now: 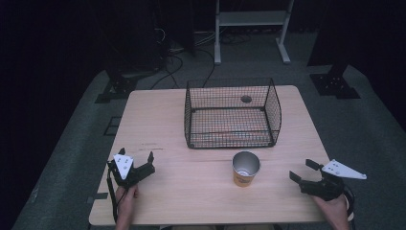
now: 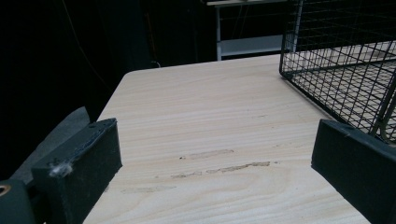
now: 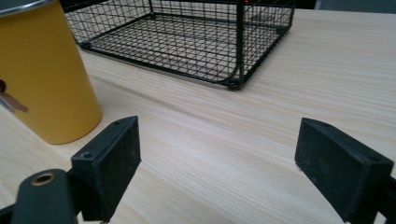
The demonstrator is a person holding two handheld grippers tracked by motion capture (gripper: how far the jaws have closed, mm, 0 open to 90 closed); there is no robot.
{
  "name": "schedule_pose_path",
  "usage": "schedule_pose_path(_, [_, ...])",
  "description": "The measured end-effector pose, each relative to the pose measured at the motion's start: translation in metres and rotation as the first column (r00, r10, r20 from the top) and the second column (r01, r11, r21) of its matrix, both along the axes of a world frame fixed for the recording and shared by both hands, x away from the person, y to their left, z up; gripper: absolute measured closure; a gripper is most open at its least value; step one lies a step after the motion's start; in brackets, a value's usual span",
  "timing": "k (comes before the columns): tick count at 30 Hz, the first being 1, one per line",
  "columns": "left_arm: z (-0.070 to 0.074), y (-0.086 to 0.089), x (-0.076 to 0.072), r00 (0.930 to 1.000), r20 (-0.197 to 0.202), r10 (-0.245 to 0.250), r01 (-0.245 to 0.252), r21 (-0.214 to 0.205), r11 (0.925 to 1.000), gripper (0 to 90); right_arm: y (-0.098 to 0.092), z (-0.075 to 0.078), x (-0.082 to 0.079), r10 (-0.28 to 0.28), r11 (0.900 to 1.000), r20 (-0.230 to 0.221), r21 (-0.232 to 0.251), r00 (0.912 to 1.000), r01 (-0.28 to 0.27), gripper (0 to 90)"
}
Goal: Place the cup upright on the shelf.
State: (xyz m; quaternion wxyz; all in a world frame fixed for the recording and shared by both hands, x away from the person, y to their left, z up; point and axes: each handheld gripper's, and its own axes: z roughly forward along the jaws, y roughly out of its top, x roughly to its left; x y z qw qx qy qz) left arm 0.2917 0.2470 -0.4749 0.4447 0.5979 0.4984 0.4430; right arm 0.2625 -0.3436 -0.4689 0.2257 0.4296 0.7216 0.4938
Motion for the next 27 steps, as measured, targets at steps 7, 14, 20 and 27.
schedule_pose_path(7, [0.0,0.0,0.0,1.0,0.001,-0.002,0.002,-0.001,1.0,0.8,0.007,0.004,-0.002,0.023,0.9997,0.007,-0.008,0.9997,-0.023,13.6])
schedule_pose_path(14, [0.0,0.0,-0.001,0.9999,0.006,-0.012,0.012,0.0,0.9999,0.8,0.022,0.01,-0.007,0.061,0.9979,0.015,-0.024,0.998,-0.061,13.4])
schedule_pose_path(20, [0.0,0.0,-0.001,0.9999,0.005,-0.014,0.014,0.003,0.9999,0.8,0.033,0.013,-0.015,0.116,0.9927,0.019,-0.035,0.993,-0.116,13.3])
schedule_pose_path(27, [0.0,0.0,-0.001,0.9999,0.007,-0.014,0.014,0.003,0.9999,0.8,0.047,0.016,-0.019,0.173,0.9844,0.023,-0.037,0.9847,-0.172,13.2])
